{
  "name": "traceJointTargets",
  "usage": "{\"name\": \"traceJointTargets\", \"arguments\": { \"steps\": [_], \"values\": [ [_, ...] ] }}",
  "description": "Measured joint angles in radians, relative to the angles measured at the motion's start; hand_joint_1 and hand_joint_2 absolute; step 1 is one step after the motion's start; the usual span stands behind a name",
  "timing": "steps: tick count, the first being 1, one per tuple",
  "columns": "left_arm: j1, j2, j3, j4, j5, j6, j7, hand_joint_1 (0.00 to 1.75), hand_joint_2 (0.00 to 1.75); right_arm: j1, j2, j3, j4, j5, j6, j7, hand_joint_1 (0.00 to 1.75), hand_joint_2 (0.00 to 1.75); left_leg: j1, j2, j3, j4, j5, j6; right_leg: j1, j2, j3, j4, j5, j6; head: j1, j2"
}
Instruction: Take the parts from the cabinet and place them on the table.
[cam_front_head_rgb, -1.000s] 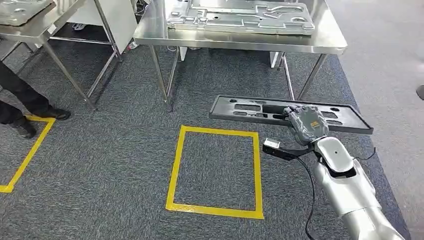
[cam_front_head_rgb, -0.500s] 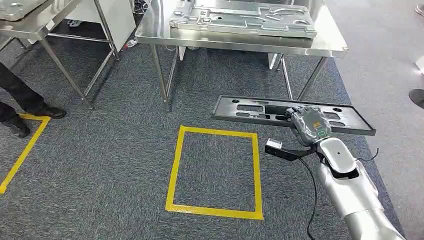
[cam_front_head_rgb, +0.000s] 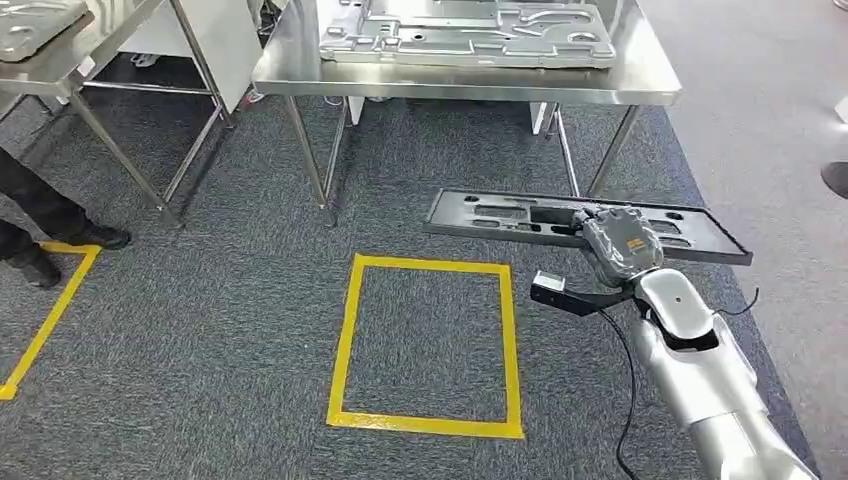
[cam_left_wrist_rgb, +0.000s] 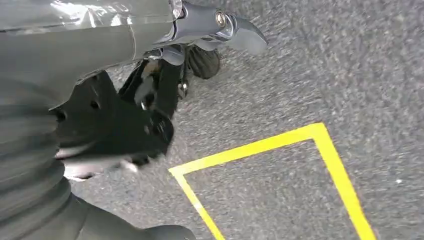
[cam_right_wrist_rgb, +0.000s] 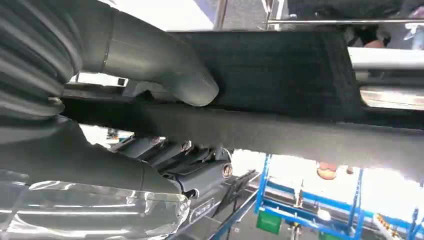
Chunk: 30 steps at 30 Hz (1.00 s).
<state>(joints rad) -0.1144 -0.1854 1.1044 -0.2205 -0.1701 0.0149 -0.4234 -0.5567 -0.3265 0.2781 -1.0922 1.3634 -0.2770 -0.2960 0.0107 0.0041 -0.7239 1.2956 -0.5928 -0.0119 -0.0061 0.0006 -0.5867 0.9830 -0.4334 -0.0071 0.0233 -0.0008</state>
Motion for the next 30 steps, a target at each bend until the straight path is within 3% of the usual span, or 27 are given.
{"name": "traceJointTargets", "arguments": {
  "steps": [1, 2, 3, 5, 6, 8, 10, 12, 14, 15, 16, 17, 18, 20, 21, 22, 24, 25, 26, 27, 28, 30],
  "values": [
    [0.001, 0.0, 0.0, 0.0, 0.0, 0.0, 0.0, 0.0, 1.75, 0.001, 0.0, 0.001, 0.002, 0.0, 0.0, 0.0, 1.75, 1.75, 0.0, 0.0, -0.022, 0.034, 0.002, 0.001, 0.002, 0.002, 0.001, 0.002, -0.001, -0.001, 0.0, 0.0],
    [0.002, 0.0, 0.0, 0.0, 0.0, 0.0, 0.0, 0.0, 1.75, 0.002, 0.001, 0.002, 0.004, 0.0, 0.0, 0.0, 1.75, 1.75, 0.0, 0.0, -0.015, 0.009, 0.031, 0.003, 0.003, 0.005, 0.004, 0.003, -0.005, -0.001, 0.0, 0.0],
    [0.002, 0.001, 0.0, 0.0, 0.0, 0.0, 0.0, 0.0, 1.75, 0.001, 0.001, 0.002, 0.005, 0.0, 0.0, -0.001, 1.75, 1.75, 0.0, 0.0, 0.012, -0.055, 0.074, 0.007, 0.004, 0.007, 0.007, 0.006, -0.008, 0.0, 0.0, 0.0],
    [0.002, 0.003, 0.0, 0.0, 0.0, 0.0, 0.0, 0.0, 1.75, 0.0, 0.002, 0.002, 0.006, 0.0, 0.001, 0.0, 1.75, 1.75, -0.002, -0.003, 0.094, -0.232, 0.165, 0.02, 0.005, 0.009, 0.014, 0.013, -0.019, 0.005, 0.0, 0.0],
    [0.001, 0.005, 0.0, 0.0, 0.0, -0.001, 0.0, 0.0, 1.75, -0.003, 0.002, 0.002, 0.006, -0.001, 0.002, 0.0, 1.75, 1.75, -0.007, -0.007, 0.111, -0.261, 0.146, 0.025, 0.013, 0.01, 0.012, 0.017, -0.024, 0.01, 0.002, 0.0],
    [0.001, 0.006, 0.0, 0.0, 0.0, -0.004, 0.0, 0.0, 1.75, -0.009, 0.003, 0.002, 0.01, -0.001, 0.006, 0.0, 1.75, 1.75, -0.007, -0.007, 0.111, -0.271, 0.146, 0.027, 0.008, 0.012, 0.007, 0.019, -0.024, 0.02, 0.002, 0.0],
    [0.001, 0.005, 0.0, 0.0, 0.002, -0.008, 0.0, 0.0, 1.75, -0.014, 0.003, 0.002, 0.012, -0.001, 0.008, -0.002, 1.75, 1.75, -0.007, -0.007, 0.115, -0.279, 0.147, 0.039, 0.007, 0.012, 0.01, 0.016, -0.027, 0.033, 0.001, 0.0],
    [-0.001, 0.005, 0.0, 0.0, 0.002, -0.013, -0.001, 0.0, 1.75, -0.02, 0.003, 0.003, 0.013, 0.0, 0.009, -0.005, 1.75, 1.75, -0.001, -0.007, 0.127, -0.291, 0.149, 0.047, 0.002, 0.006, -0.004, 0.058, -0.053, 0.045, 0.007, 0.0],
    [-0.002, 0.005, 0.0, 0.0, 0.002, -0.015, -0.001, 0.0, 1.75, -0.029, 0.003, 0.003, 0.018, -0.001, 0.009, -0.006, 1.75, 1.75, -0.001, -0.007, 0.128, -0.29, 0.146, 0.051, -0.004, 0.006, -0.091, 0.217, -0.122, 0.057, 0.008, 0.0],
    [-0.001, 0.005, 0.0, 0.0, 0.002, -0.015, -0.001, 0.0, 1.75, -0.029, 0.003, 0.003, 0.022, -0.001, 0.009, -0.007, 1.75, 1.75, -0.001, -0.007, 0.129, -0.29, 0.144, 0.052, -0.006, 0.006, -0.134, 0.288, -0.141, 0.061, 0.008, 0.0],
    [0.0, 0.005, 0.0, 0.0, 0.003, -0.014, -0.001, 0.0, 1.75, -0.028, 0.003, 0.006, 0.026, -0.001, 0.009, -0.008, 1.75, 1.75, -0.001, -0.007, 0.131, -0.289, 0.141, 0.052, -0.009, 0.005, -0.165, 0.331, -0.144, 0.063, 0.009, 0.0],
    [0.001, 0.005, 0.0, 0.0, 0.004, -0.014, -0.001, 0.0, 1.75, -0.028, 0.003, 0.008, 0.029, -0.001, 0.008, -0.008, 1.75, 1.75, -0.001, -0.007, 0.135, -0.289, 0.137, 0.051, -0.011, 0.004, -0.17, 0.321, -0.12, 0.064, 0.008, 0.0],
    [0.002, 0.005, 0.0, 0.0, 0.005, -0.013, -0.001, 0.0, 1.75, -0.028, 0.003, 0.01, 0.033, -0.003, 0.008, -0.01, 1.75, 1.75, -0.001, -0.008, 0.142, -0.288, 0.132, 0.049, -0.014, 0.004, -0.147, 0.259, -0.07, 0.064, 0.009, 0.0],
    [0.002, 0.004, 0.0, 0.0, 0.005, -0.014, -0.002, 0.0, 1.75, -0.03, 0.003, 0.011, 0.034, -0.006, 0.007, -0.01, 1.75, 1.75, -0.001, -0.008, 0.16, -0.288, 0.121, 0.043, -0.014, -0.001, -0.061, 0.069, 0.035, 0.057, 0.009, 0.0],
    [0.002, 0.004, 0.0, 0.0, 0.005, -0.014, -0.002, 0.0, 1.75, -0.033, 0.003, 0.011, 0.035, -0.007, 0.007, -0.009, 1.75, 1.75, -0.003, -0.008, 0.162, -0.29, 0.117, 0.039, -0.011, -0.006, -0.039, 0.03, 0.027, 0.053, 0.008, 0.0],
    [0.001, 0.004, 0.0, 0.0, 0.005, -0.013, -0.003, 0.0, 1.75, -0.038, 0.003, 0.013, 0.036, -0.007, 0.007, -0.009, 1.75, 1.75, -0.006, -0.008, 0.159, -0.288, 0.114, 0.033, -0.002, -0.005, -0.037, 0.01, 0.025, 0.045, 0.008, 0.0],
    [0.002, 0.004, 0.0, 0.0, 0.005, -0.013, -0.004, 0.0, 1.75, -0.039, 0.003, 0.013, 0.037, -0.007, 0.006, -0.007, 1.75, 1.75, -0.003, -0.006, 0.163, -0.294, 0.111, 0.02, 0.001, -0.002, -0.039, 0.016, 0.018, 0.035, 0.007, 0.0],
    [0.002, 0.004, 0.0, 0.0, 0.005, -0.013, -0.004, 0.0, 1.75, -0.039, 0.003, 0.013, 0.037, -0.008, 0.006, -0.007, 1.75, 1.75, -0.003, -0.004, 0.167, -0.298, 0.109, 0.015, 0.002, 0.0, -0.038, 0.014, 0.017, 0.029, 0.007, 0.0],
    [0.0, 0.004, 0.0, 0.0, 0.005, -0.013, -0.004, 0.0, 1.75, -0.037, 0.003, 0.014, 0.036, -0.008, 0.006, -0.006, 1.75, 1.75, -0.005, -0.003, 0.168, -0.293, 0.102, 0.01, -0.01, 0.0, -0.025, 0.0, 0.021, 0.021, 0.006, 0.0],
    [0.0, 0.004, 0.0, 0.0, 0.005, -0.014, -0.005, 0.0, 1.75, -0.038, 0.003, 0.014, 0.036, -0.01, 0.006, -0.006, 1.75, 1.75, -0.003, -0.004, 0.162, -0.268, 0.09, 0.007, -0.007, 0.0, -0.016, -0.005, 0.018, 0.017, 0.004, 0.0],
    [0.0, 0.004, 0.0, 0.0, 0.005, -0.014, -0.006, 0.0, 1.75, -0.04, 0.003, 0.014, 0.036, -0.01, 0.006, -0.006, 1.75, 1.75, -0.003, -0.004, 0.13, -0.203, 0.059, 0.005, -0.007, -0.001, -0.011, -0.005, 0.013, 0.008, 0.0, 0.0],
    [0.002, 0.004, 0.0, 0.0, 0.005, -0.014, -0.006, 0.0, 1.75, -0.039, 0.004, 0.017, 0.036, -0.01, 0.006, -0.005, 1.75, 1.75, -0.001, -0.004, 0.037, -0.036, -0.007, 0.0, -0.002, -0.001, -0.003, -0.005, 0.005, 0.0, 0.001, 0.0]
  ]
}}
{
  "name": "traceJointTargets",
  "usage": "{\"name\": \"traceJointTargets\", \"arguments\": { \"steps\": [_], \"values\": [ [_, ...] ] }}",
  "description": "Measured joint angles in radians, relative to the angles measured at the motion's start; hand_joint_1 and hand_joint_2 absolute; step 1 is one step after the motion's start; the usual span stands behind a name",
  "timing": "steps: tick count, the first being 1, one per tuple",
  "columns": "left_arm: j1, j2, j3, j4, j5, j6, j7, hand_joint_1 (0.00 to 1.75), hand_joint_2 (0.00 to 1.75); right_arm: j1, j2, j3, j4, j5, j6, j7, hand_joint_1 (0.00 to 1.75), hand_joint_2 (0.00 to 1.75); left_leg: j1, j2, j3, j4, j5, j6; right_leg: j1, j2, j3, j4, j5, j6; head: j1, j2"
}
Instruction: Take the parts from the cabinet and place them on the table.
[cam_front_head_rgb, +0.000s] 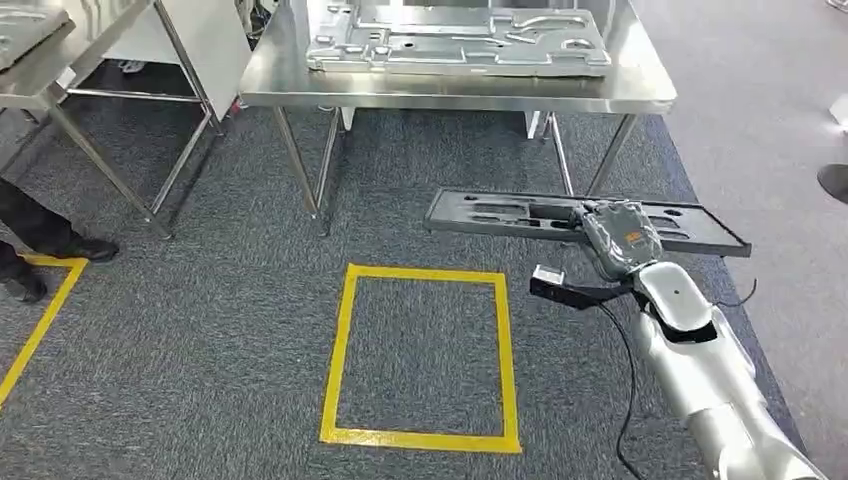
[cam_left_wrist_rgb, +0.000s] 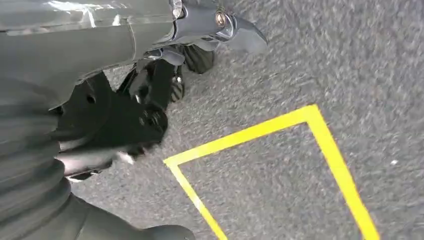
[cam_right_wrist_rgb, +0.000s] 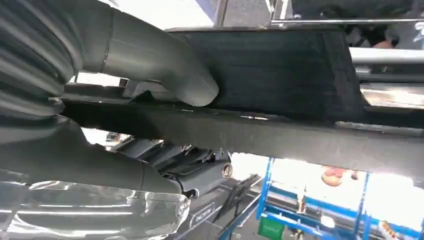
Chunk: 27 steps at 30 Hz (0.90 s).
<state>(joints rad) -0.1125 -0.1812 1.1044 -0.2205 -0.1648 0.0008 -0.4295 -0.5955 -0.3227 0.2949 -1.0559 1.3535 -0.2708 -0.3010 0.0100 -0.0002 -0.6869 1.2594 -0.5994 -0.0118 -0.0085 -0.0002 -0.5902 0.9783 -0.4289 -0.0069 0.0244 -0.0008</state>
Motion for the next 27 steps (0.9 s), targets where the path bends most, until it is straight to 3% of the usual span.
{"name": "traceJointTargets", "arguments": {
  "steps": [1, 2, 3, 5, 6, 7, 10, 12, 13, 15, 16, 17, 18, 20, 21, 22, 25, 27],
  "values": [
    [0.001, 0.0, 0.0, 0.0, 0.0, 0.0, 0.0, 0.0, 1.75, 0.002, 0.0, 0.001, 0.0, 0.0, 0.0, 0.001, 1.75, 1.75, 0.0, 0.0, -0.039, 0.062, -0.011, -0.001, 0.002, 0.001, 0.004, 0.001, -0.005, -0.001, -0.001, 0.0],
    [0.003, 0.0, 0.0, 0.0, 0.0, -0.001, 0.0, 0.0, 1.75, 0.005, 0.0, 0.002, 0.0, 0.0, 0.0, 0.002, 1.75, 1.75, 0.001, 0.0, -0.053, 0.068, 0.008, -0.001, 0.003, 0.002, 0.011, 0.002, -0.01, -0.001, -0.001, 0.0],
    [0.003, 0.0, 0.0, 0.0, 0.001, -0.002, 0.0, 0.0, 1.75, 0.008, 0.0, 0.002, 0.0, 0.0, 0.0, 0.002, 1.75, 1.75, 0.001, 0.0, -0.04, 0.022, 0.051, 0.0, 0.003, 0.005, 0.02, 0.003, -0.017, 0.001, 0.0, 0.0],
    [0.002, 0.0, 0.0, 0.0, 0.001, -0.003, 0.0, 0.0, 1.75, 0.009, 0.0, 0.002, 0.0, 0.0, 0.0, 0.002, 1.75, 1.75, 0.001, 0.0, 0.032, -0.153, 0.161, 0.007, 0.003, 0.007, 0.037, 0.01, -0.033, 0.005, -0.001, 0.0],
    [0.003, 0.001, 0.0, 0.0, 0.001, -0.003, 0.0, 0.0, 1.75, 0.009, 0.0, 0.002, 0.0, 0.0, 0.0, 0.003, 1.75, 1.75, 0.0, -0.002, 0.058, -0.222, 0.179, 0.015, 0.003, 0.007, 0.04, 0.013, -0.042, 0.009, 0.0, 0.0],
    [0.002, 0.001, 0.0, 0.0, 0.001, -0.003, -0.001, 0.0, 1.75, 0.007, 0.0, 0.002, 0.0, 0.0, 0.0, 0.005, 1.75, 1.75, -0.005, -0.003, 0.071, -0.242, 0.165, 0.019, 0.01, 0.01, 0.035, 0.02, -0.046, 0.016, 0.0, 0.0],
    [0.002, 0.002, 0.0, 0.0, 0.001, -0.003, -0.002, 0.0, 1.75, 0.01, 0.0, 0.002, 0.0, -0.001, 0.0, 0.006, 1.75, 1.75, -0.009, -0.004, 0.068, -0.239, 0.16, 0.032, 0.005, 0.011, 0.036, 0.012, -0.049, 0.032, 0.001, 0.0],
    [0.001, 0.001, 0.0, 0.0, 0.002, -0.003, -0.002, 0.0, 1.75, 0.014, -0.002, -0.001, -0.007, -0.003, 0.0, 0.007, 1.75, 1.75, 0.0, -0.004, 0.088, -0.259, 0.162, 0.042, 0.003, 0.008, 0.041, 0.027, -0.063, 0.045, 0.004, 0.0],
    [-0.002, 0.0, 0.0, 0.0, 0.002, -0.003, -0.002, 0.0, 1.75, 0.012, -0.003, -0.001, -0.008, -0.003, 0.0, 0.009, 1.75, 1.75, 0.001, -0.004, 0.092, -0.261, 0.159, 0.047, 0.001, 0.006, 0.009, 0.086, -0.092, 0.051, 0.012, 0.0],
    [-0.003, 0.0, 0.0, 0.0, 0.002, -0.003, -0.002, 0.0, 1.75, 0.014, -0.005, -0.002, -0.008, -0.004, 0.0, 0.011, 1.75, 1.75, 0.001, -0.004, 0.097, -0.261, 0.152, 0.051, -0.004, 0.006, -0.091, 0.256, -0.155, 0.06, 0.011, 0.0],
    [-0.001, 0.0, 0.0, 0.0, 0.002, -0.003, -0.002, 0.0, 1.75, 0.018, -0.006, -0.002, -0.008, -0.004, 0.0, 0.011, 1.75, 1.75, 0.001, -0.004, 0.1, -0.261, 0.148, 0.051, -0.007, 0.006, -0.134, 0.321, -0.168, 0.063, 0.011, 0.0],
    [0.0, 0.0, 0.0, 0.0, 0.002, -0.002, -0.002, 0.0, 1.75, 0.02, -0.005, -0.002, -0.008, -0.004, 0.001, 0.01, 1.75, 1.75, 0.001, -0.004, 0.106, -0.261, 0.143, 0.05, -0.009, 0.006, -0.158, 0.343, -0.157, 0.065, 0.012, 0.0],
    [0.001, 0.0, 0.0, 0.0, 0.005, -0.001, -0.002, 0.0, 1.75, 0.021, -0.006, -0.001, -0.006, -0.004, 0.003, 0.007, 1.75, 1.75, 0.002, -0.004, 0.116, -0.261, 0.136, 0.048, -0.013, 0.005, -0.154, 0.306, -0.111, 0.067, 0.012, 0.0],
    [0.001, 0.0, 0.0, 0.0, 0.005, -0.001, -0.002, 0.0, 1.75, 0.02, -0.006, -0.001, -0.006, -0.005, 0.003, 0.006, 1.75, 1.75, 0.002, -0.005, 0.14, -0.261, 0.121, 0.042, -0.017, 0.001, -0.086, 0.131, 0.009, 0.065, 0.012, 0.0],
    [0.0, -0.001, 0.0, 0.0, 0.005, -0.001, -0.002, 0.0, 1.75, 0.018, -0.006, -0.002, -0.006, -0.006, 0.003, 0.006, 1.75, 1.75, 0.002, -0.005, 0.148, -0.261, 0.112, 0.037, -0.017, -0.004, -0.053, 0.043, 0.05, 0.061, 0.012, 0.0],
    [-0.001, -0.001, 0.0, 0.0, 0.005, -0.001, -0.002, 0.0, 1.75, 0.014, -0.006, -0.001, -0.005, -0.007, 0.003, 0.006, 1.75, 1.75, -0.004, -0.006, 0.149, -0.26, 0.107, 0.029, -0.007, -0.005, -0.038, 0.033, 0.027, 0.057, 0.01, 0.0],
    [-0.001, -0.001, 0.0, 0.0, 0.005, -0.001, -0.002, 0.0, 1.75, 0.011, -0.006, -0.001, -0.005, -0.007, 0.003, 0.006, 1.75, 1.75, 0.0, -0.004, 0.152, -0.265, 0.098, 0.014, -0.001, 0.0, -0.04, 0.023, 0.015, 0.035, 0.008, 0.0],
    [-0.002, 0.0, 0.0, 0.0, 0.005, -0.001, -0.002, 0.0, 1.75, 0.011, -0.006, -0.002, -0.006, -0.007, 0.004, 0.005, 1.75, 1.75, 0.002, -0.001, 0.156, -0.254, 0.084, 0.001, -0.01, 0.001, -0.023, 0.01, 0.012, 0.02, 0.008, 0.0]
  ]
}}
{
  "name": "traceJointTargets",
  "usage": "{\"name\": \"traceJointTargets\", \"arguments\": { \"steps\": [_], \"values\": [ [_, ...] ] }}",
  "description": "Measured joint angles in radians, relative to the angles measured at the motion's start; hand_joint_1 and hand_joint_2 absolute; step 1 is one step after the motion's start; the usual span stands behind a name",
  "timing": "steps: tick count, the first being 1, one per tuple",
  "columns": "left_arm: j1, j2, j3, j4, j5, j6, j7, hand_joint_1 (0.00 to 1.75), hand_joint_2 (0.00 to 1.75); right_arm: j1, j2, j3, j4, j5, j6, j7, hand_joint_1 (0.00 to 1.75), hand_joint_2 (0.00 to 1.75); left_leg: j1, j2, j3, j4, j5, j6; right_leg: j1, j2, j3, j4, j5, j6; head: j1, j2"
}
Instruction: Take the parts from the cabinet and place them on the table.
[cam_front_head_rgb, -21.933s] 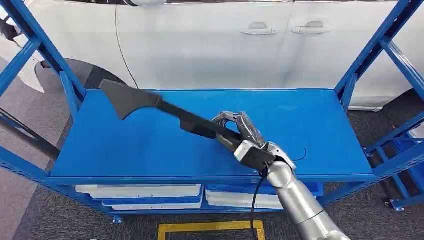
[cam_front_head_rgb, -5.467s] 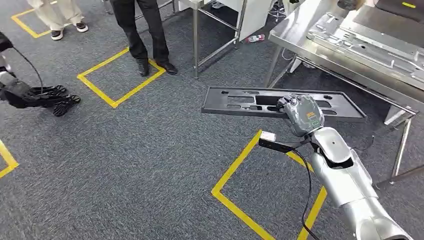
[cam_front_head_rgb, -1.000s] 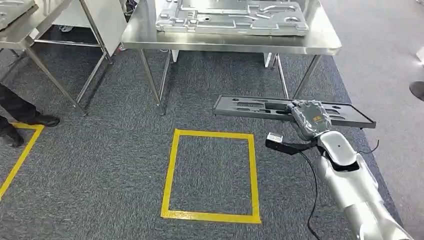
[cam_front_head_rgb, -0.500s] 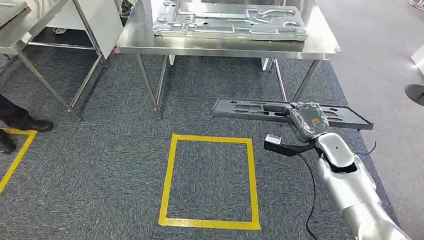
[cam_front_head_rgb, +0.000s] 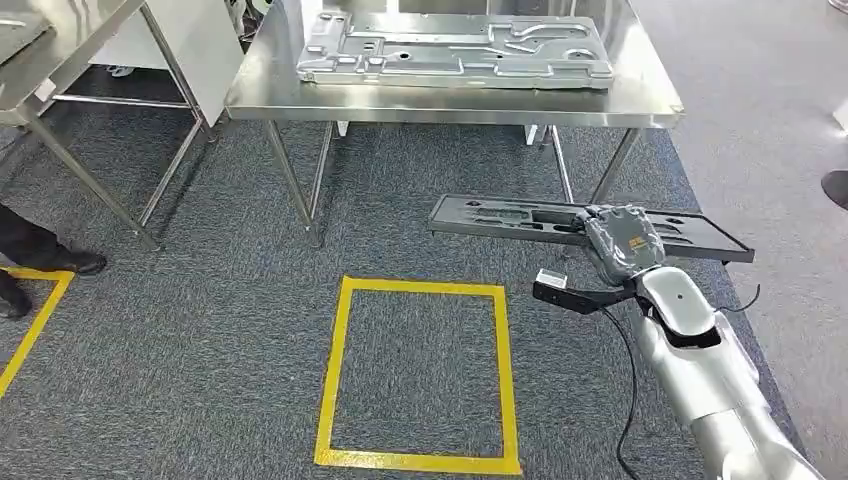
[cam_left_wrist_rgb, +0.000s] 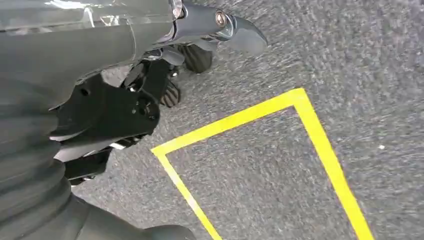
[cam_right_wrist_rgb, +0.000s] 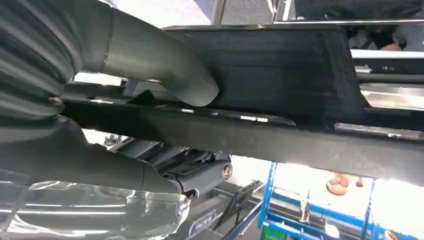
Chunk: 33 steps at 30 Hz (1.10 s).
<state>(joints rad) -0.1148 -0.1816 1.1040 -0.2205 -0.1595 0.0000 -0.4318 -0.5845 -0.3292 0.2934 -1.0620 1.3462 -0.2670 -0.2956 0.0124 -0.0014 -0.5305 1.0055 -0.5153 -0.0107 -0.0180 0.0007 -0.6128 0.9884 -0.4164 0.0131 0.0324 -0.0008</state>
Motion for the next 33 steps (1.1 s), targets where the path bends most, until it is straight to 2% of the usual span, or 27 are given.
{"name": "traceJointTargets", "arguments": {
  "steps": [1, 2, 3, 4, 5, 6, 7, 9, 10, 11, 13, 14, 15, 16, 17, 19, 20, 21, 22, 24, 25, 26, 27, 29, 30, 31, 33],
  "values": [
    [-0.001, 0.0, 0.0, 0.0, 0.0, 0.0, -0.001, 0.0, 1.75, -0.003, 0.0, 0.0, 0.0, 0.0, 0.0, 0.0, 1.75, 1.75, -0.001, 0.0, -0.018, 0.046, -0.022, -0.001, 0.0, -0.001, 0.007, -0.002, -0.005, -0.009, -0.003, 0.0],
    [-0.001, 0.0, 0.0, 0.0, 0.0, 0.0, 0.0, 0.0, 1.75, -0.006, 0.0, 0.0, 0.0, 0.0, 0.0, 0.0, 1.75, 1.75, -0.001, -0.001, -0.058, 0.121, -0.056, -0.002, 0.002, -0.001, 0.012, -0.002, -0.009, -0.014, -0.006, 0.0],
    [0.0, 0.0, 0.0, 0.0, 0.0, 0.0, 0.0, 0.0, 1.75, -0.006, 0.0, 0.001, 0.0, 0.0, 0.0, 0.0, 1.75, 1.75, 0.0, -0.001, -0.114, 0.22, -0.094, -0.003, 0.005, -0.001, 0.017, -0.001, -0.015, -0.017, -0.006, 0.0],
    [0.001, 0.0, 0.0, 0.0, 0.0, 0.0, 0.0, 0.0, 1.75, -0.005, 0.001, 0.001, 0.0, 0.0, 0.0, 0.0, 1.75, 1.75, -0.001, -0.001, -0.165, 0.299, -0.113, -0.004, 0.007, 0.0, 0.021, -0.001, -0.02, -0.019, -0.006, 0.0],
    [0.002, 0.0, 0.0, 0.0, 0.0, 0.0, 0.0, 0.0, 1.75, -0.004, 0.001, 0.002, 0.001, 0.0, 0.0, 0.0, 1.75, 1.75, -0.001, -0.001, -0.196, 0.335, -0.105, -0.002, 0.01, 0.001, 0.028, 0.0, -0.026, -0.019, -0.006, 0.0],
    [0.004, 0.0, 0.0, 0.0, 0.0, 0.0, 0.0, 0.0, 1.75, -0.003, 0.0, 0.002, 0.001, 0.0, 0.001, -0.001, 1.75, 1.75, -0.001, -0.001, -0.2, 0.316, -0.072, 0.001, 0.012, 0.002, 0.037, 0.0, -0.033, -0.02, -0.006, 0.0],
    [0.005, 0.0, 0.0, 0.0, 0.0, 0.0, 0.0, 0.0, 1.75, -0.002, 0.0, 0.002, 0.001, 0.0, 0.001, -0.001, 1.75, 1.75, -0.001, -0.001, -0.182, 0.255, -0.021, 0.005, 0.014, 0.004, 0.048, 0.0, -0.04, -0.019, -0.006, 0.0],
    [0.004, 0.0, 0.0, 0.0, 0.0, 0.0, 0.0, 0.0, 1.75, -0.003, 0.001, 0.002, 0.001, 0.0, 0.0, -0.001, 1.75, 1.75, -0.005, -0.002, -0.11, 0.058, 0.103, 0.023, 0.017, 0.005, 0.07, 0.001, -0.057, -0.016, -0.006, 0.0],
    [0.005, 0.002, 0.0, 0.0, 0.0, 0.0, 0.0, 0.0, 1.75, -0.005, 0.001, 0.002, 0.002, 0.0, 0.0, -0.001, 1.75, 1.75, -0.012, -0.004, -0.096, 0.036, 0.091, 0.029, 0.022, 0.006, 0.072, 0.003, -0.062, -0.011, -0.002, 0.0],
    [0.004, 0.002, 0.0, 0.0, 0.0, 0.001, 0.0, 0.0, 1.75, -0.007, 0.001, 0.003, 0.003, 0.0, 0.001, 0.0, 1.75, 1.75, -0.011, -0.002, -0.091, 0.011, 0.086, 0.028, 0.021, 0.008, 0.066, 0.006, -0.064, -0.006, -0.002, 0.0],
    [0.002, 0.002, 0.0, 0.0, 0.0, 0.001, -0.001, 0.0, 1.75, -0.006, 0.0, 0.002, 0.003, 0.0, 0.001, 0.0, 1.75, 1.75, -0.015, -0.004, -0.092, 0.014, 0.083, 0.035, 0.018, 0.008, 0.068, -0.001, -0.065, 0.005, -0.002, 0.0],
    [0.003, 0.002, 0.0, 0.0, 0.001, 0.001, -0.001, 0.0, 1.75, -0.007, 0.0, 0.002, 0.003, 0.0, 0.001, -0.001, 1.75, 1.75, -0.013, -0.004, -0.088, 0.006, 0.084, 0.04, 0.019, 0.008, 0.072, -0.005, -0.067, 0.011, -0.002, 0.0],
    [0.003, 0.002, 0.0, 0.0, 0.0, 0.001, -0.001, 0.0, 1.75, -0.007, 0.0, 0.001, 0.0, 0.0, 0.0, -0.002, 1.75, 1.75, -0.005, -0.004, -0.076, -0.007, 0.087, 0.045, 0.012, 0.008, 0.077, -0.008, -0.073, 0.017, -0.002, 0.0],
    [0.002, 0.001, 0.0, 0.0, 0.0, 0.0, -0.001, 0.0, 1.75, -0.011, 0.0, 0.0, 0.0, 0.0, 0.0, -0.002, 1.75, 1.75, -0.004, -0.004, -0.071, -0.014, 0.087, 0.049, 0.012, 0.006, 0.062, 0.029, -0.09, 0.024, 0.0, 0.0],
    [0.0, 0.001, 0.0, 0.0, 0.0, -0.001, -0.001, 0.0, 1.75, -0.014, 0.0, 0.0, 0.0, 0.0, 0.001, -0.001, 1.75, 1.75, -0.004, -0.004, -0.069, -0.015, 0.086, 0.051, 0.01, 0.005, 0.02, 0.103, -0.123, 0.03, 0.0, 0.0],
    [0.001, 0.0, 0.0, 0.0, 0.0, -0.001, -0.001, 0.0, 1.75, -0.011, -0.002, 0.0, 0.001, 0.0, 0.001, 0.0, 1.75, 1.75, -0.004, -0.004, -0.064, -0.015, 0.078, 0.054, 0.003, 0.005, -0.084, 0.28, -0.184, 0.041, 0.0, 0.0],
    [0.002, 0.0, 0.0, 0.0, 0.0, -0.001, -0.001, 0.0, 1.75, -0.008, -0.002, 0.001, 0.002, 0.0, 0.001, -0.001, 1.75, 1.75, -0.004, -0.004, -0.06, -0.013, 0.073, 0.053, 0.002, 0.005, -0.12, 0.327, -0.184, 0.045, 0.0, 0.0],
    [0.003, 0.0, 0.0, 0.0, 0.0, -0.001, -0.001, 0.0, 1.75, -0.005, -0.002, 0.001, 0.003, 0.0, 0.001, -0.001, 1.75, 1.75, -0.004, -0.005, -0.053, -0.013, 0.068, 0.052, 0.0, 0.004, -0.128, 0.319, -0.156, 0.046, 0.0, 0.0],
    [0.004, 0.0, 0.0, 0.0, 0.0, -0.001, -0.001, 0.0, 1.75, -0.004, -0.002, 0.001, 0.003, 0.0, 0.001, -0.001, 1.75, 1.75, -0.004, -0.005, -0.044, -0.012, 0.061, 0.05, -0.002, 0.004, -0.111, 0.263, -0.104, 0.046, 0.001, 0.0],
    [0.003, -0.001, 0.0, 0.0, 0.0, -0.001, -0.001, 0.0, 1.75, -0.007, -0.003, 0.001, 0.003, 0.0, 0.001, -0.001, 1.75, 1.75, -0.004, -0.007, -0.023, -0.011, 0.047, 0.045, -0.004, 0.001, -0.038, 0.08, 0.01, 0.042, 0.0, 0.0],
    [0.003, -0.001, 0.0, 0.0, 0.0, -0.002, 0.0, 0.0, 1.75, -0.009, -0.003, 0.001, 0.003, 0.0, 0.001, -0.001, 1.75, 1.75, -0.004, -0.007, -0.021, -0.011, 0.04, 0.039, -0.004, -0.003, -0.018, 0.021, 0.028, 0.038, 0.001, 0.0],
    [0.001, -0.001, 0.0, 0.0, 0.0, -0.002, -0.001, 0.0, 1.75, -0.015, -0.003, 0.002, 0.005, 0.001, 0.0, -0.001, 1.75, 1.75, -0.01, -0.007, -0.022, -0.007, 0.035, 0.031, 0.007, -0.003, -0.008, 0.002, 0.016, 0.031, -0.001, 0.0],
    [0.0, -0.001, 0.0, 0.0, 0.0, -0.002, -0.001, 0.0, 1.75, -0.017, -0.003, 0.002, 0.006, 0.002, -0.001, -0.001, 1.75, 1.75, -0.009, -0.007, -0.025, -0.009, 0.035, 0.027, 0.007, -0.001, -0.012, 0.007, 0.009, 0.021, -0.001, 0.0],
    [0.001, -0.001, 0.0, 0.0, 0.0, -0.003, -0.001, 0.0, 1.75, -0.016, -0.003, 0.002, 0.006, 0.013, -0.005, 0.007, 1.75, 1.75, -0.008, -0.005, -0.018, -0.014, 0.027, 0.015, 0.01, 0.001, -0.011, 0.005, 0.001, 0.008, -0.003, 0.0],
    [0.001, -0.001, 0.0, 0.0, 0.0, -0.003, -0.001, 0.0, 1.75, -0.014, -0.003, 0.002, 0.005, 0.022, -0.008, 0.014, 1.75, 1.75, -0.009, -0.004, -0.017, -0.007, 0.02, 0.008, -0.002, 0.002, 0.001, -0.004, 0.002, 0.0, -0.004, 0.0],
    [0.0, -0.001, 0.0, 0.0, 0.0, -0.003, -0.001, 0.0, 1.75, -0.014, -0.003, 0.003, 0.004, 0.031, -0.013, 0.021, 1.75, 1.75, -0.007, -0.004, -0.023, 0.021, 0.007, 0.005, 0.001, 0.001, 0.009, -0.006, -0.003, -0.007, -0.003, 0.0],
    [0.001, -0.001, 0.0, 0.0, 0.0, -0.003, -0.001, 0.0, 1.75, -0.017, -0.003, 0.005, 0.003, 0.055, -0.027, 0.038, 1.75, 1.75, -0.005, -0.004, -0.095, 0.161, -0.056, 0.001, 0.004, 0.0, 0.019, -0.006, -0.011, -0.017, -0.007, 0.0]
  ]
}}
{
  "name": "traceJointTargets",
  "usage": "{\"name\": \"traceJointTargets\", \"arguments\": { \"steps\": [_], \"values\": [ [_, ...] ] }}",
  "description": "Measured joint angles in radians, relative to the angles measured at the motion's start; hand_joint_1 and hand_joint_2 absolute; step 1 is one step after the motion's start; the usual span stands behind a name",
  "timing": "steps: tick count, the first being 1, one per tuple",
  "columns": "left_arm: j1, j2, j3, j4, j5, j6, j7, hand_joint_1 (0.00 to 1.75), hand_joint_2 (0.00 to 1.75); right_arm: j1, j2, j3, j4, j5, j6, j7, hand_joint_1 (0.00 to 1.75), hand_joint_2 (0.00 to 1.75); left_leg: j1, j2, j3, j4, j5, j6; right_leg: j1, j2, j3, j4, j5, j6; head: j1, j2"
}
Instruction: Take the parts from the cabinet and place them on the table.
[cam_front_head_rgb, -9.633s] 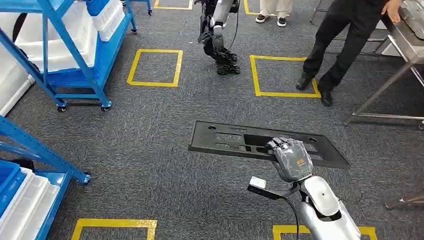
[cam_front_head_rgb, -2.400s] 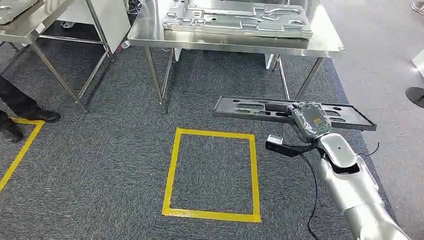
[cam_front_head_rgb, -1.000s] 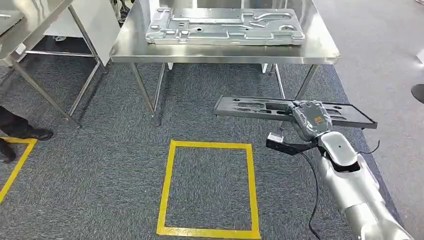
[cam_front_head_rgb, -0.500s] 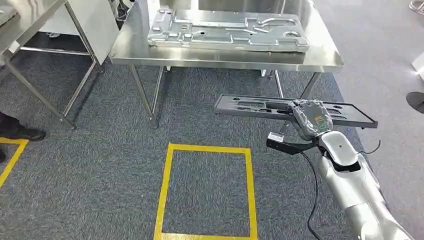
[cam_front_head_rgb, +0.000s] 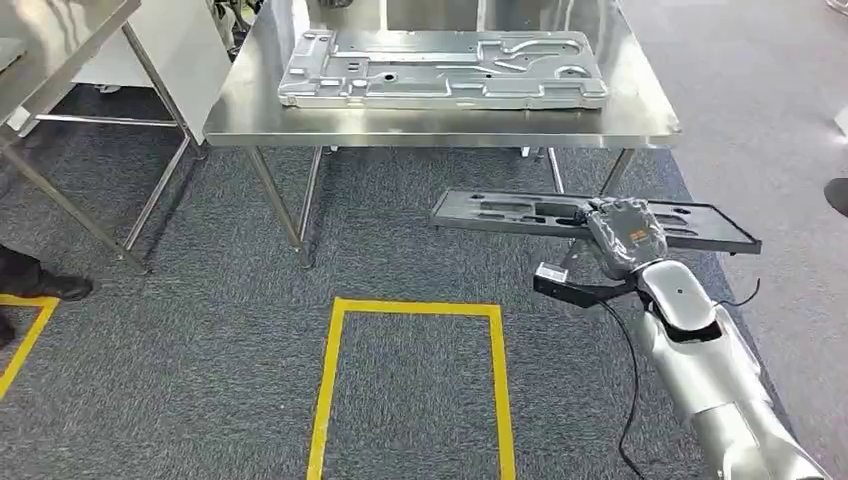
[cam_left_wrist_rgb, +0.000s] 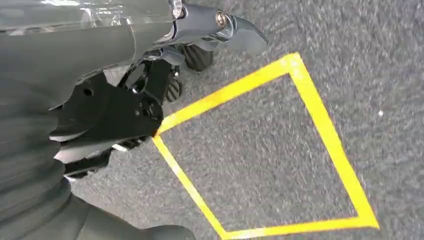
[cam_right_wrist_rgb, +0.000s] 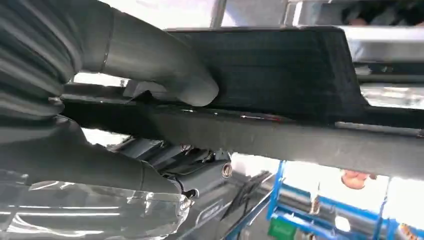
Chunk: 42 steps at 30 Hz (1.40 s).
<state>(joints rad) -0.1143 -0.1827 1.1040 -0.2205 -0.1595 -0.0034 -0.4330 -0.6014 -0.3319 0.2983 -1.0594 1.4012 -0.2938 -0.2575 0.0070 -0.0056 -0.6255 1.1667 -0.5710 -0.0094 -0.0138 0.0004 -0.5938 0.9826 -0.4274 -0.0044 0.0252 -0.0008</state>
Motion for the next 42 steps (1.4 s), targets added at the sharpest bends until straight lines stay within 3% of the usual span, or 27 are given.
{"name": "traceJointTargets", "arguments": {
  "steps": [1, 2, 3, 4, 6, 7, 8, 11, 13, 14, 17, 18, 19, 22, 23, 24, 26, 28, 29, 32, 33, 34, 35, 37, 38, 39, 42],
  "values": [
    [0.001, 0.0, 0.0, 0.0, 0.0, 0.0, 0.0, 0.0, 1.75, 0.0, 0.001, 0.002, 0.0, 0.017, -0.008, 0.01, 1.75, 1.75, 0.001, 0.0, -0.05, 0.087, -0.032, -0.002, 0.003, 0.0, 0.004, 0.0, -0.005, -0.002, 0.0, 0.0],
    [0.003, 0.0, 0.0, 0.0, 0.0, 0.0, 0.0, 0.0, 1.75, 0.0, 0.002, 0.005, 0.0, 0.042, -0.022, 0.027, 1.75, 1.75, 0.001, 0.0, -0.092, 0.153, -0.044, -0.003, 0.006, 0.001, 0.01, 0.001, -0.011, -0.004, -0.001, 0.0],
    [0.004, 0.0, 0.0, 0.0, 0.0, 0.0, 0.0, 0.0, 1.75, 0.0, 0.002, 0.007, 0.0, 0.063, -0.035, 0.039, 1.75, 1.75, 0.001, 0.0, -0.108, 0.164, -0.03, -0.001, 0.008, 0.002, 0.017, 0.002, -0.016, -0.004, 0.0, 0.0],
    [0.005, 0.0, 0.0, 0.0, 0.002, 0.0, 0.0, 0.0, 1.75, 0.0, 0.002, 0.01, -0.002, 0.079, -0.05, 0.052, 1.75, 1.75, 0.0, 0.0, -0.099, 0.124, 0.012, 0.002, 0.01, 0.003, 0.026, 0.003, -0.023, -0.004, 0.0, 0.0],
    [0.005, 0.0, 0.0, 0.0, 0.002, 0.003, 0.0, 0.0, 1.75, -0.002, 0.003, 0.013, -0.006, 0.121, -0.123, 0.085, 1.75, 1.75, -0.002, 0.0, -0.037, -0.042, 0.124, 0.015, 0.014, 0.003, 0.046, 0.005, -0.037, -0.003, 0.0, 0.0],
    [0.006, 0.001, 0.0, 0.0, 0.002, 0.006, 0.0, 0.0, 1.75, -0.008, 0.005, 0.013, -0.006, 0.141, -0.174, 0.104, 1.75, 1.75, -0.006, -0.001, -0.01, -0.122, 0.165, 0.025, 0.013, 0.003, 0.05, 0.006, -0.045, -0.001, 0.0, 0.0],
    [0.006, 0.002, 0.0, 0.0, 0.002, 0.009, 0.0, 0.0, 1.75, -0.021, 0.009, 0.014, -0.005, 0.154, -0.219, 0.119, 1.75, 1.75, -0.011, 0.0, 0.004, -0.145, 0.147, 0.029, 0.02, 0.007, 0.049, 0.01, -0.049, 0.006, 0.002, 0.0],
    [0.004, 0.002, 0.0, 0.0, 0.001, 0.012, -0.002, 0.0, 1.75, -0.042, 0.011, 0.02, 0.002, 0.164, -0.315, 0.169, 1.75, 1.75, -0.013, -0.001, 0.008, -0.152, 0.14, 0.037, 0.014, 0.007, 0.05, 0.003, -0.053, 0.021, 0.001, 0.0],
    [0.005, 0.002, 0.0, 0.0, 0.001, 0.013, -0.003, 0.0, 1.75, -0.054, 0.009, 0.025, 0.004, 0.166, -0.357, 0.205, 1.75, 1.75, -0.003, -0.001, 0.028, -0.172, 0.145, 0.045, 0.015, 0.004, 0.056, 0.014, -0.065, 0.033, 0.002, 0.0],
    [0.004, 0.002, 0.0, 0.0, 0.0, 0.013, -0.003, 0.0, 1.75, -0.065, 0.005, 0.03, 0.007, 0.166, -0.379, 0.226, 1.75, 1.75, -0.001, -0.001, 0.031, -0.176, 0.142, 0.051, 0.013, 0.004, 0.03, 0.061, -0.087, 0.04, 0.01, 0.0],
    [0.004, 0.002, -0.001, 0.0, -0.001, 0.013, -0.003, 0.0, 1.75, -0.065, -0.006, 0.048, -0.002, 0.166, -0.395, 0.289, 1.75, 1.75, -0.001, -0.001, 0.038, -0.175, 0.132, 0.054, 0.002, 0.003, -0.11, 0.295, -0.172, 0.056, 0.009, 0.0],
    [0.005, 0.002, -0.002, 0.0, -0.002, 0.015, -0.003, 0.0, 1.75, -0.059, -0.009, 0.054, -0.005, 0.166, -0.396, 0.303, 1.75, 1.75, -0.001, -0.001, 0.043, -0.174, 0.127, 0.053, -0.002, 0.003, -0.138, 0.327, -0.163, 0.06, 0.009, 0.0],
    [0.006, 0.002, -0.002, 0.0, -0.003, 0.017, -0.002, 0.0, 1.75, -0.055, -0.011, 0.062, -0.006, 0.166, -0.396, 0.315, 1.75, 1.75, -0.001, -0.002, 0.051, -0.173, 0.121, 0.051, -0.006, 0.003, -0.137, 0.302, -0.128, 0.062, 0.009, 0.0],
    [0.004, 0.0, -0.004, 0.0, -0.003, 0.019, -0.001, 0.0, 1.75, -0.055, -0.017, 0.081, -0.012, 0.168, -0.396, 0.323, 1.75, 1.75, 0.001, -0.003, 0.075, -0.167, 0.099, 0.039, -0.013, -0.004, -0.032, 0.037, 0.032, 0.064, 0.01, 0.0],
    [0.003, 0.0, -0.004, 0.0, -0.003, 0.022, 0.0, 0.0, 1.75, -0.06, -0.017, 0.084, -0.011, 0.168, -0.396, 0.323, 1.75, 1.75, -0.004, -0.002, 0.075, -0.167, 0.095, 0.033, -0.006, -0.004, -0.021, 0.02, 0.012, 0.06, 0.009, 0.0],
    [0.002, 0.001, -0.004, 0.0, -0.003, 0.023, 0.0, 0.0, 1.75, -0.062, -0.017, 0.087, -0.01, 0.168, -0.396, 0.32, 1.75, 1.75, -0.004, -0.002, 0.074, -0.164, 0.091, 0.027, -0.002, 0.001, -0.022, 0.013, 0.016, 0.046, 0.008, 0.0],
    [0.003, 0.001, -0.004, 0.0, -0.003, 0.024, 0.0, 0.0, 1.75, -0.063, -0.017, 0.087, -0.01, 0.168, -0.396, 0.314, 1.75, 1.75, -0.001, -0.001, 0.079, -0.171, 0.088, 0.015, 0.002, 0.002, -0.022, 0.017, 0.009, 0.034, 0.008, 0.0],
    [0.003, 0.001, -0.004, 0.0, -0.002, 0.026, 0.0, 0.0, 1.75, -0.066, -0.017, 0.087, -0.01, 0.168, -0.396, 0.303, 1.75, 1.75, 0.0, 0.0, 0.081, -0.164, 0.077, 0.002, -0.006, 0.002, -0.011, 0.006, 0.01, 0.018, 0.008, 0.0],
    [0.003, 0.001, -0.004, 0.0, -0.002, 0.025, 0.0, 0.0, 1.75, -0.069, -0.017, 0.086, -0.01, 0.168, -0.396, 0.302, 1.75, 1.75, 0.001, 0.0, 0.068, -0.13, 0.06, 0.0, -0.005, 0.001, -0.006, 0.005, 0.006, 0.011, 0.005, 0.0],
    [0.005, 0.001, -0.004, 0.0, -0.002, 0.025, 0.0, 0.0, 1.75, -0.071, -0.017, 0.085, -0.008, 0.168, -0.396, 0.295, 1.75, 1.75, 0.003, 0.0, -0.065, 0.117, -0.04, -0.005, 0.001, 0.0, 0.002, 0.006, -0.003, 0.0, 0.004, 0.0],
    [0.006, 0.001, -0.004, 0.0, -0.003, 0.026, 0.0, 0.0, 1.75, -0.07, -0.017, 0.084, -0.005, 0.168, -0.396, 0.292, 1.75, 1.75, 0.003, 0.0, -0.1, 0.169, -0.045, -0.005, 0.003, 0.0, 0.006, 0.006, -0.006, -0.001, 0.003, 0.0],
    [0.007, 0.001, -0.004, 0.0, -0.003, 0.025, 0.001, 0.0, 1.75, -0.067, -0.017, 0.079, -0.003, 0.168, -0.396, 0.286, 1.75, 1.75, 0.003, 0.0, -0.111, 0.168, -0.02, -0.003, 0.005, 0.001, 0.012, 0.006, -0.011, -0.001, 0.003, 0.0],
    [0.009, 0.001, -0.004, 0.0, -0.004, 0.025, 0.001, 0.0, 1.75, -0.063, -0.017, 0.074, 0.0, 0.168, -0.396, 0.283, 1.75, 1.75, 0.003, 0.0, -0.091, 0.106, 0.032, 0.001, 0.007, 0.003, 0.021, 0.006, -0.017, 0.0, 0.003, 0.0],
    [0.008, 0.001, -0.005, 0.0, -0.005, 0.026, 0.001, 0.0, 1.75, -0.06, -0.017, 0.064, 0.001, 0.168, -0.396, 0.283, 1.75, 1.75, 0.001, 0.0, -0.017, -0.077, 0.139, 0.015, 0.01, 0.003, 0.037, 0.008, -0.029, 0.003, 0.004, 0.0],
    [0.009, 0.002, -0.005, 0.0, -0.006, 0.025, 0.001, 0.0, 1.75, -0.06, -0.017, 0.061, 0.001, 0.168, -0.396, 0.283, 1.75, 1.75, -0.003, -0.001, 0.004, -0.135, 0.151, 0.024, 0.011, 0.004, 0.041, 0.009, -0.034, 0.005, 0.003, 0.0],
    [0.009, 0.002, -0.005, 0.0, -0.006, 0.026, 0.002, 0.0, 1.75, -0.061, -0.017, 0.057, 0.001, 0.168, -0.396, 0.283, 1.75, 1.75, -0.005, 0.0, 0.017, -0.154, 0.14, 0.024, 0.017, 0.007, 0.038, 0.013, -0.038, 0.012, 0.003, 0.0],
    [0.007, 0.002, -0.006, 0.0, -0.009, 0.028, 0.003, 0.0, 1.75, -0.058, -0.017, 0.045, 0.001, 0.168, -0.396, 0.283, 1.75, 1.75, -0.008, 0.0, 0.015, -0.154, 0.139, 0.035, 0.012, 0.006, 0.04, 0.004, -0.039, 0.029, 0.003, 0.0]
  ]
}}
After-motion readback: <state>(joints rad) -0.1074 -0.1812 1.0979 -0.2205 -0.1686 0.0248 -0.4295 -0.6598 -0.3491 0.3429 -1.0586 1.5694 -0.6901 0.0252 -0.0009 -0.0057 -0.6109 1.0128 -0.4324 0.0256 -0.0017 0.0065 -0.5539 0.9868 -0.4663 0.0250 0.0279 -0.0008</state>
